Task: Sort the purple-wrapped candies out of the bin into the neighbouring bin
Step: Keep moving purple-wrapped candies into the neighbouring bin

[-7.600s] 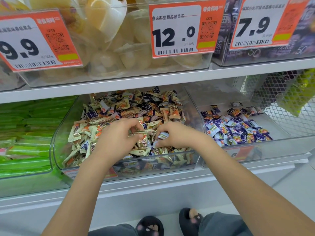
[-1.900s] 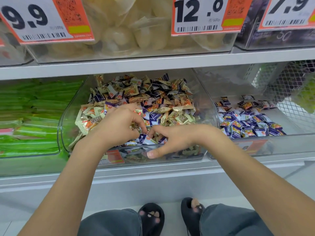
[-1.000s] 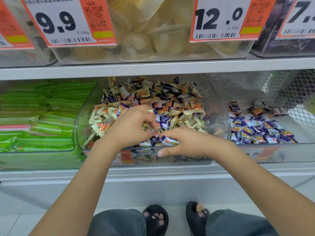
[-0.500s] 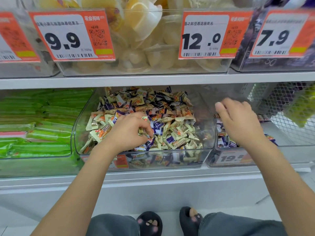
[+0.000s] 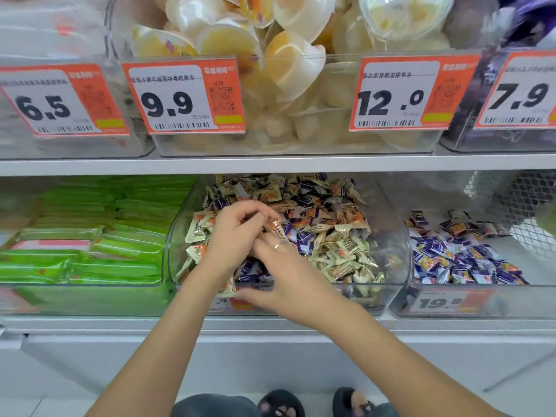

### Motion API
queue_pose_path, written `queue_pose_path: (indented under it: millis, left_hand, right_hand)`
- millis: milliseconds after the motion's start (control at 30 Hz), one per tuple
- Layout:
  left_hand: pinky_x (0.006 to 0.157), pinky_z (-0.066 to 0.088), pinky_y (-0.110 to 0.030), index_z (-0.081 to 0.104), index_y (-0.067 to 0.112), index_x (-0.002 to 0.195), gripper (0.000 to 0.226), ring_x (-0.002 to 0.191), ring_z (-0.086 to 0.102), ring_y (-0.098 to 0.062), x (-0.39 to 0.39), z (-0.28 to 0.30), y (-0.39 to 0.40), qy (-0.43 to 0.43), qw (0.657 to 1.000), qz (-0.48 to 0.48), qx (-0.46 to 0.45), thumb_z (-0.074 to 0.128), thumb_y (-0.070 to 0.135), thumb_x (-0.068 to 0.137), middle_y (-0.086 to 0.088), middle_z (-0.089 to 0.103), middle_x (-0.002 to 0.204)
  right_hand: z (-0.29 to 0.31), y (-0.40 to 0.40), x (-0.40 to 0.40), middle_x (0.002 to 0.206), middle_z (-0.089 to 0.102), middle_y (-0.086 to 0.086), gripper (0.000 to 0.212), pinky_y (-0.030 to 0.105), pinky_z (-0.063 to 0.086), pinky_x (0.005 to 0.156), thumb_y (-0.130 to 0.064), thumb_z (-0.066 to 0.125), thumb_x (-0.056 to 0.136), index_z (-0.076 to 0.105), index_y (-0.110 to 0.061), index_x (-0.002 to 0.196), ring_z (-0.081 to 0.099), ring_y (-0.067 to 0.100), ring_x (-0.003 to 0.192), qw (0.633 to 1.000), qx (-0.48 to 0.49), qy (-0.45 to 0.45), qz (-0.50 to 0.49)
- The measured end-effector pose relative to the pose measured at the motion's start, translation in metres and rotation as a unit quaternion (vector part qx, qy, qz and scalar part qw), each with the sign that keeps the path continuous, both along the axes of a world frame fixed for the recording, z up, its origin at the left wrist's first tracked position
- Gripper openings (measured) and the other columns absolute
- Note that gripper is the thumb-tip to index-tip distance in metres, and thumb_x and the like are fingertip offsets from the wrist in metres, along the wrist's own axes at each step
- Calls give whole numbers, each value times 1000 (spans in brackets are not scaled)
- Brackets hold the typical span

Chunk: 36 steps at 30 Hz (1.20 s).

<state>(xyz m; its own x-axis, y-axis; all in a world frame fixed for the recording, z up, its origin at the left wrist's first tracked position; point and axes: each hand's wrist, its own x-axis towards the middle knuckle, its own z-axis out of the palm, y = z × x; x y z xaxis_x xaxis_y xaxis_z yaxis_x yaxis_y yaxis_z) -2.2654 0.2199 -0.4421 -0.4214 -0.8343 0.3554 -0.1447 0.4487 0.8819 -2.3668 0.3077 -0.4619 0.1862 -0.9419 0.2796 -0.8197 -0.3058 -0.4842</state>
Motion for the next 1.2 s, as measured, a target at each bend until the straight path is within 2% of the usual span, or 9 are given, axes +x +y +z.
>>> queue_pose_path:
  millis: [100, 267, 400, 567, 800, 933, 1033, 1133, 1200]
  left_hand:
    - [72, 47, -15, 73, 28, 80, 31, 83, 62, -6, 9, -1, -6, -18, 1000, -6, 16, 56, 5, 90, 7, 71, 88]
    - [62, 46, -13, 72, 26, 82, 28, 66, 58, -3, 24, -1, -9, -30, 999, 26, -3, 56, 4, 90, 6, 71, 85]
    - [60, 47, -14, 71, 22, 81, 29, 60, 60, 0, 25, 2, -3, -23, 998, 48, -15, 55, -1, 89, 18, 68, 74]
    - [86, 47, -18, 74, 14, 90, 23, 91, 62, -5, 37, 3, 4, -100, 985, 51, -132, 60, -3, 84, 3, 70, 94]
    - [96, 24, -6, 72, 17, 104, 20, 111, 51, -10, 56, -18, 4, -217, 955, 76, -185, 68, 21, 85, 5, 64, 112]
    - [96, 30, -28, 72, 18, 100, 18, 108, 46, -14, 42, -23, 1, -242, 937, 117, -222, 66, 28, 86, 5, 62, 106]
    - [91, 27, -32, 72, 22, 97, 15, 107, 43, -14, 35, -21, -1, -237, 942, 129, -202, 62, 29, 88, 7, 62, 104]
    - [90, 34, -33, 72, 17, 94, 13, 103, 50, -17, 38, -16, -3, -203, 953, 122, -191, 61, 21, 88, 4, 64, 100]
    - [87, 40, -30, 72, 17, 92, 10, 95, 54, -14, 47, -10, -4, -189, 961, 103, -176, 66, 16, 84, 5, 64, 92]
  right_hand:
    - [-11, -10, 23, 143, 25, -4, 79, 40, 45, 88, -68, 61, 72, 37, -27, 135, 38, 24, 122, 996, 8, 43, -71]
    - [-15, -17, 43, 135, 31, 1, 50, 43, 43, 86, -61, 57, 75, 54, -32, 115, 43, 30, 113, 992, -18, 35, -117]
    - [-12, -26, 48, 127, 38, 0, 28, 33, 40, 66, -43, 60, 79, 64, -28, 102, 52, 28, 102, 985, -41, -6, -165]
    - [-8, -33, 33, 114, 46, -1, 19, 29, 37, 62, -37, 61, 82, 66, -32, 99, 53, 24, 99, 971, -53, -3, -235]
    - [3, -32, -35, 129, 49, 7, 32, 36, 42, 88, -29, 63, 89, 63, -39, 119, 43, 27, 118, 956, 55, 44, -284]
    - [14, -22, -54, 130, 51, 7, 43, 39, 35, 90, -9, 56, 88, 65, -38, 117, 39, 30, 115, 944, 56, 76, -315]
    - [23, -14, -49, 123, 55, 0, 42, 37, 34, 95, -5, 54, 87, 68, -34, 114, 40, 20, 111, 978, -12, 17, -207]
    - [20, -4, -26, 122, 55, -10, 35, 24, 39, 96, -34, 59, 89, 59, -34, 124, 47, 5, 112, 999, 9, -34, -23]
    - [5, -6, -14, 136, 48, -9, 58, 30, 39, 102, -54, 57, 86, 44, -32, 138, 45, 12, 123, 999, 47, 24, 2]
